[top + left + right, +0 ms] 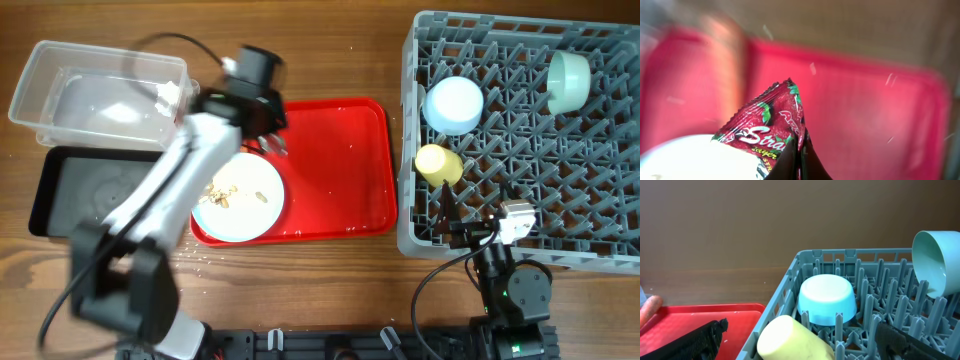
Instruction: Sort waste into correct bins and load items into the dishwasher rack
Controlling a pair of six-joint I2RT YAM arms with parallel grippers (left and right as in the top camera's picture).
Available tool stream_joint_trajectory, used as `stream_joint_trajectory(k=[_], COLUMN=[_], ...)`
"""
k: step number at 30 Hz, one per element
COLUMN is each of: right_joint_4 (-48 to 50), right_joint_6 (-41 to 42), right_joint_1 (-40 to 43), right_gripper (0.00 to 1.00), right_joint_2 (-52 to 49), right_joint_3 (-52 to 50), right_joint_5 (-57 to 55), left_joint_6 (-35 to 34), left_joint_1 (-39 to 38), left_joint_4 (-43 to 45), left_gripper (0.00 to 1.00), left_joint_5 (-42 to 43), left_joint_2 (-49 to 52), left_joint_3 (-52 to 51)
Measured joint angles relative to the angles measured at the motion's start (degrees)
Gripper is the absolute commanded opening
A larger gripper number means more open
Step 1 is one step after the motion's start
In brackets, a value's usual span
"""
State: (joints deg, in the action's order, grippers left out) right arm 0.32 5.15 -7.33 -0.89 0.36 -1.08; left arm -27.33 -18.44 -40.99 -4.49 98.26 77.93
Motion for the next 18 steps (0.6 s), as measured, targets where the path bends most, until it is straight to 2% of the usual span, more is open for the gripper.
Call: stream_joint_trajectory(k=[2,5,6,7,9,12,14,16,18], right_joint_4=[0.0,0.0,0.0,0.0,0.0,0.0,0.0,0.0,0.0], right_joint_6=[0.0,0.0,0.0,0.0,0.0,0.0,0.0,0.0,0.0], right_joint_1=[0.0,0.0,0.0,0.0,0.0,0.0,0.0,0.0,0.0], right_gripper=[1.0,1.0,1.0,1.0,1.0,1.0,1.0,1.0,1.0], right_joint_2=[0.0,0.0,0.0,0.0,0.0,0.0,0.0,0.0,0.0], right_joint_3=[0.0,0.0,0.0,0.0,0.0,0.0,0.0,0.0,0.0], right_joint_5=[0.0,0.0,0.0,0.0,0.0,0.0,0.0,0.0,0.0], left_joint_6=[0.0,1.1,1.4,1.7,2.4,2.6,2.7,4.6,6.8], left_joint_1=[7.3,19.5,22.8,26.7,31.3,33.8,31.8,26.2,18.4], left_joint_4=[-0.6,2.0,4.2,6.6,8.6,6.7,3.0,-3.5,-5.8], left_gripper=[0.04,0.07,0.17,0.4,0.79,0.82,0.72,0.72,0.72], left_joint_5=[-0.2,-0.6,-0.8,-0.9,-1.1,3.8,8.0,9.6,8.0], left_joint_2=[-6.6,-7.1,-5.9,-3.4,1.2,1.6,-1.1,-3.5,-2.6], left_joint_3=[1.1,1.3,1.3,1.3,1.3,1.4,1.9,2.7,2.3])
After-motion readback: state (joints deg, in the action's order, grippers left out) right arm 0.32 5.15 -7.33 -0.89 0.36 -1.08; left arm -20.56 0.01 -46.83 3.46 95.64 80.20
